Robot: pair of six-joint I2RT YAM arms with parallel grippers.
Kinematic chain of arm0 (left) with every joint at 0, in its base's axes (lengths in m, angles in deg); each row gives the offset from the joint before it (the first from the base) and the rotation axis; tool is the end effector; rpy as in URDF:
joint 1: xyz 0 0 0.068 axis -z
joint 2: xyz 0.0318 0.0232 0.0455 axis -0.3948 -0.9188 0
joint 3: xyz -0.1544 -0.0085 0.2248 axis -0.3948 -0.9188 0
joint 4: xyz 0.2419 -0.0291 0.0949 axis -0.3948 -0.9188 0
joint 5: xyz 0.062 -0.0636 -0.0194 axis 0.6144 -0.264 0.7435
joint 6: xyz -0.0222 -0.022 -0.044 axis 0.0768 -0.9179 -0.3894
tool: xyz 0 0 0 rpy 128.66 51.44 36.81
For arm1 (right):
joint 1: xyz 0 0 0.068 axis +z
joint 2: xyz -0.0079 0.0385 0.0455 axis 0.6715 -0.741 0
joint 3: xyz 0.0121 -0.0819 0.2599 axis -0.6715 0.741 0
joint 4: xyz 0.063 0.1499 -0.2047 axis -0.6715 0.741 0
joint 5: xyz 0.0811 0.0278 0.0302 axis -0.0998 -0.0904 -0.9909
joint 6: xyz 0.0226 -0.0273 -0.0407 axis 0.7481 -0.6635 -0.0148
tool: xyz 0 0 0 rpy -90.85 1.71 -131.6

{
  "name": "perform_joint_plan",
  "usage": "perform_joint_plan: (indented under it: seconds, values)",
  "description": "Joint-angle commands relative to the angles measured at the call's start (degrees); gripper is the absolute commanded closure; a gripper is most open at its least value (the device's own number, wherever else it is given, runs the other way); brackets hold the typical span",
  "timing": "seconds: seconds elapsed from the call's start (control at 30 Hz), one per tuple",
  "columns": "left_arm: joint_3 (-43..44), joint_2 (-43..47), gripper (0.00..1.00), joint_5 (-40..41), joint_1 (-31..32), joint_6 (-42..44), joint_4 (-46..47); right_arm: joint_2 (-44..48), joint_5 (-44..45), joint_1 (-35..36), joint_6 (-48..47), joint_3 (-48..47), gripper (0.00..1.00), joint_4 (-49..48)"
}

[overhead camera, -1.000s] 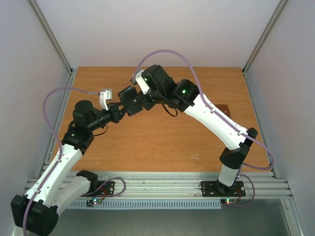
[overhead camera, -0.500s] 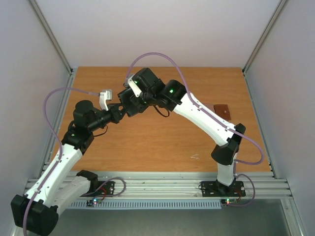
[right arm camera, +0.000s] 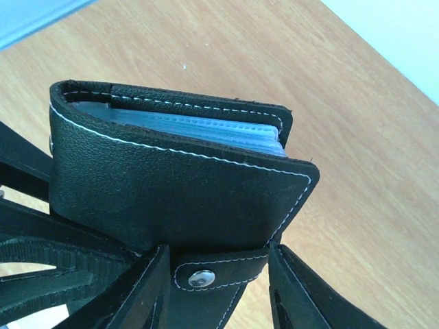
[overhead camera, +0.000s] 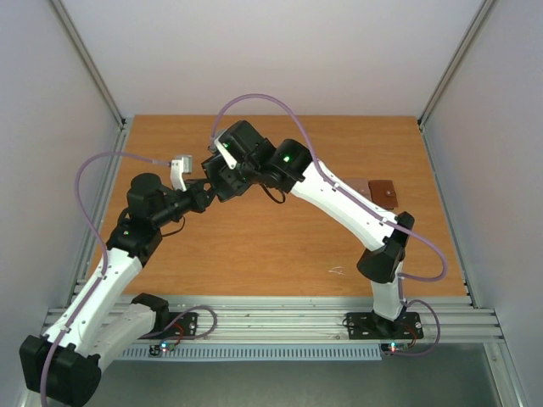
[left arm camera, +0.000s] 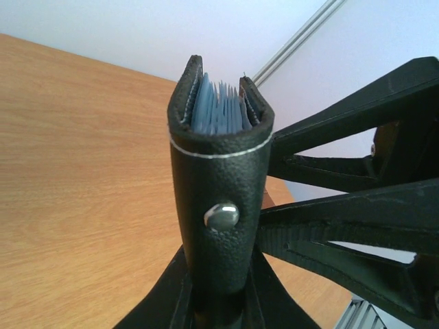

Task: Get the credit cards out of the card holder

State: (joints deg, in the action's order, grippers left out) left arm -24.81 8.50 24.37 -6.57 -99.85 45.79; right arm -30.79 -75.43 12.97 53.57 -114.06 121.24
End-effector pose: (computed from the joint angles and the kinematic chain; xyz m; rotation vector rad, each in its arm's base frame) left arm 0.1895 -0.0755 0.3180 0.1516 1.8832 -1.0601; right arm 0.2387 0.3338 0.4045 -1.4975 1.8228 0.0679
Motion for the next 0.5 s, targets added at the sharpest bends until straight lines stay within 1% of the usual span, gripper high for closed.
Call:
perform_joint_plan:
  seconds: [0.0,0.17,0.23,0.47]
  values:
    - [1.1,1.1,1.00,-3.5,0.4,-0.4,8.4,-5.7,8.9,0.7,0.1,-2.6,0.60,5.9]
    - [1.4,1.0,1.00,-3.3,0.4,-0.2,8.8,-10.4,14.6,0.6,1.4,-9.3,0.62,11.8]
    - [1.4,1.1,1.00,-3.1,0.4,0.0,8.7,-11.5,16.4,0.6,1.6,-10.6,0.63,13.4]
    - [1.5,1.5,1.00,-0.4,0.4,0.7,8.3,-12.5,13.6,0.7,2.7,-11.4,0.63,16.5]
